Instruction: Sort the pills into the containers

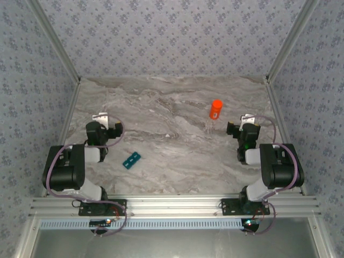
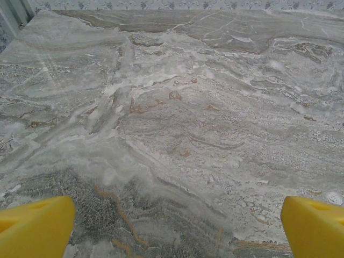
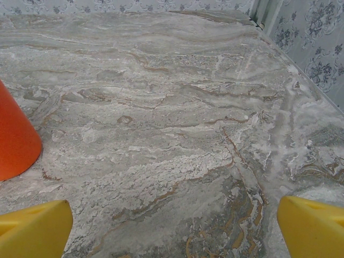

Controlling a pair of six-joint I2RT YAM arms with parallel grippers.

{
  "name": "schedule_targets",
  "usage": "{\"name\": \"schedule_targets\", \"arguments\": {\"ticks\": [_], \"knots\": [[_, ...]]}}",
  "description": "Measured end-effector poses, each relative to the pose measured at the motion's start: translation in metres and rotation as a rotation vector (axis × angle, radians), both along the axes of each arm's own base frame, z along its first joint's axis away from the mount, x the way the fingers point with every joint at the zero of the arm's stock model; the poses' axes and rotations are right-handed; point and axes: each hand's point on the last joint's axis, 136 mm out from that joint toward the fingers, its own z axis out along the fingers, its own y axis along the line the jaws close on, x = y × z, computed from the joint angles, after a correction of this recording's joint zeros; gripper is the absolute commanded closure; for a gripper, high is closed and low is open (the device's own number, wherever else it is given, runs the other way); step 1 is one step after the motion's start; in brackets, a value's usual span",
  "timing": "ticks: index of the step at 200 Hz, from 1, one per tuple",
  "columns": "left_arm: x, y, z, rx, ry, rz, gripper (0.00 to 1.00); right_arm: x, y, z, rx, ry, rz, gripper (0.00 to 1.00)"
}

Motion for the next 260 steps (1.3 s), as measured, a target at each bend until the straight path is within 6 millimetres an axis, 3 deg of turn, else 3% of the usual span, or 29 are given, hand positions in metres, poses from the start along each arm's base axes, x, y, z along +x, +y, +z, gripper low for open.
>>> {"name": "schedule_targets", "arguments": {"ticks": [193, 223, 260], "knots": [[0.000, 0.002, 0.000, -0.013, 0.002, 0.006, 0.04, 0.000, 0.000, 0.001, 0.003, -0.001, 0.004, 0.00], [0.003, 0.000, 0.000, -0.020, 0.055, -0.004, 0.04, -0.005, -0.001, 0.030, -0.003, -0.039, -0.007, 0.00], [0.016, 0.003, 0.046, -0.025, 0.014, 0.012, 0.04, -0.004, -0.009, 0.071, 0.041, -0.077, -0.067, 0.01]]}}
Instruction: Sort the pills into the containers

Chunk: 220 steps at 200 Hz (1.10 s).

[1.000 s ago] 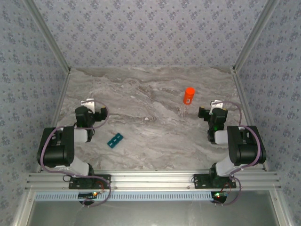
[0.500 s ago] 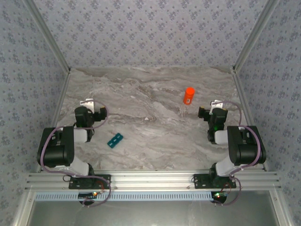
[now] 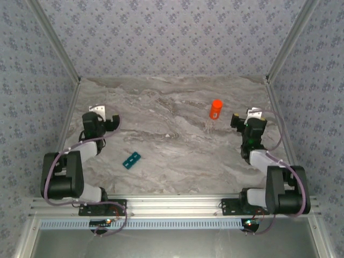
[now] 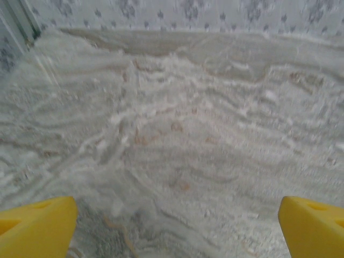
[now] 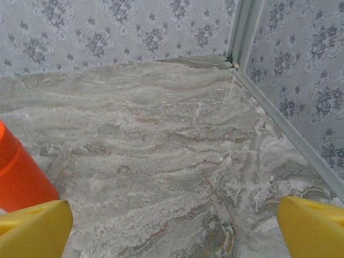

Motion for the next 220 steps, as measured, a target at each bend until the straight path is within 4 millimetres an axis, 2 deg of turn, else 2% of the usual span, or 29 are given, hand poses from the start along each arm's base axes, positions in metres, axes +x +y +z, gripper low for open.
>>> {"name": "schedule_targets", "arguments": {"ticks": [35, 62, 89, 106, 124, 146, 165, 188, 220], "knots": [[-0.002, 0.003, 0.028, -0.050, -0.004, 0.045, 0.04, -0.001, -0.013, 0.018, 0.162, 0.017, -0.100, 0.00], [-0.001, 0.000, 0.044, -0.109, 0.044, 0.084, 0.04, -0.015, -0.022, 0.023, 0.308, 0.008, -0.166, 0.01], [-0.007, -0.014, 0.062, -0.180, 0.080, 0.099, 0.04, -0.026, -0.028, 0.038, 0.398, -0.022, -0.202, 0.00], [-0.017, -0.027, 0.072, -0.222, 0.099, 0.097, 0.04, -0.025, -0.025, 0.046, 0.432, 0.012, -0.199, 0.00], [-0.032, -0.039, 0.078, -0.261, 0.126, 0.101, 0.04, -0.019, -0.018, 0.063, 0.456, 0.035, -0.168, 0.00], [-0.053, -0.048, 0.082, -0.300, 0.159, 0.112, 0.04, -0.013, 0.003, 0.084, 0.476, 0.044, -0.065, 0.01], [-0.070, -0.050, 0.086, -0.328, 0.175, 0.136, 0.03, -0.010, 0.031, 0.089, 0.481, 0.078, 0.037, 0.01], [-0.088, -0.048, 0.088, -0.359, 0.174, 0.162, 0.03, -0.006, 0.069, 0.087, 0.461, 0.127, 0.146, 0.01], [-0.106, -0.047, 0.069, -0.361, 0.230, 0.185, 0.03, -0.005, 0.127, 0.069, 0.369, 0.209, 0.278, 0.01]]}}
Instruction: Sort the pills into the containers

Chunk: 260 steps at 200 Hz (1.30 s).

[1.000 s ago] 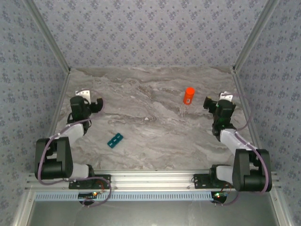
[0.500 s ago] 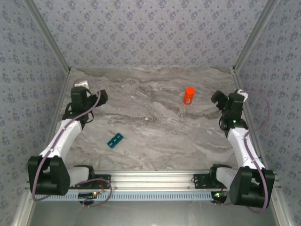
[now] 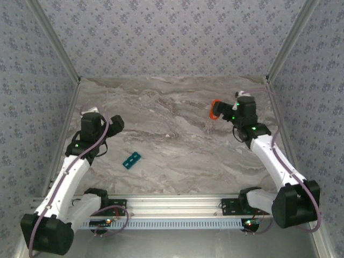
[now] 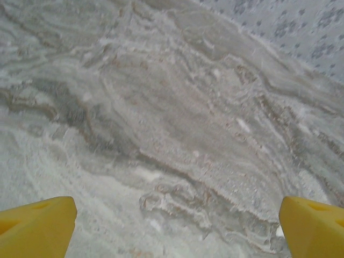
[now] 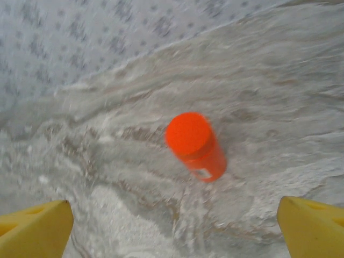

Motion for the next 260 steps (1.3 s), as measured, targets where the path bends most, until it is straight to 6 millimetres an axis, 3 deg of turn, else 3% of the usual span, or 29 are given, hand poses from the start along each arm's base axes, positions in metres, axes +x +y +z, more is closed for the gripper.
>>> {"name": "schedule_targets", "arguments": {"ticks": [25, 56, 91, 162, 260], "knots": [[-0.008, -0.003, -0.014, 0.008, 0.057, -0.008, 0.02, 0.000, 0.032, -0.017, -0.073, 0.022, 0.076, 0.01], [-0.016, -0.012, -0.029, 0.032, 0.124, -0.035, 0.02, 0.006, 0.044, -0.031, -0.121, 0.042, 0.097, 0.01], [-0.031, -0.022, -0.047, 0.072, 0.212, -0.060, 0.02, 0.008, 0.058, -0.029, -0.150, 0.011, 0.123, 0.01], [-0.057, -0.032, -0.062, 0.072, 0.308, -0.054, 0.02, 0.019, 0.064, -0.021, -0.168, -0.021, 0.140, 0.01], [-0.093, -0.028, -0.080, 0.122, 0.406, -0.018, 0.02, 0.024, 0.069, -0.040, -0.177, 0.025, 0.156, 0.01]]}}
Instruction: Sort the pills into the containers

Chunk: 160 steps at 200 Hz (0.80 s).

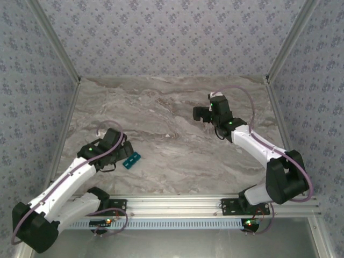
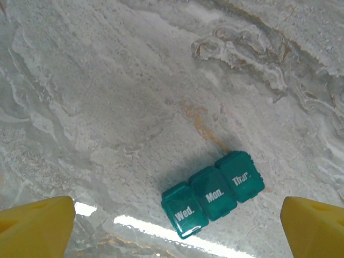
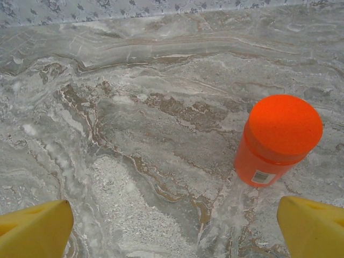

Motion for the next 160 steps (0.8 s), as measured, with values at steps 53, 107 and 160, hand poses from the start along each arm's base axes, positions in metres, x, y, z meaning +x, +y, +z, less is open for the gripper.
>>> {"name": "schedule_targets", "arguments": {"ticks": [53, 107, 160], "knots": [[-0.010, -0.006, -0.026, -0.003, 0.039, -0.004, 0.02, 0.001, 0.000, -0.002, 0.005, 0.007, 0.004, 0.01], [0.008, -0.033, -0.031, -0.065, -0.034, -0.046, 0.02, 0.004, -0.005, -0.006, 0.009, 0.020, -0.004, 0.01], [0.003, -0.035, -0.040, -0.096, -0.022, 0.022, 0.02, 0.006, -0.007, -0.007, 0.015, 0.026, -0.003, 0.01]]}}
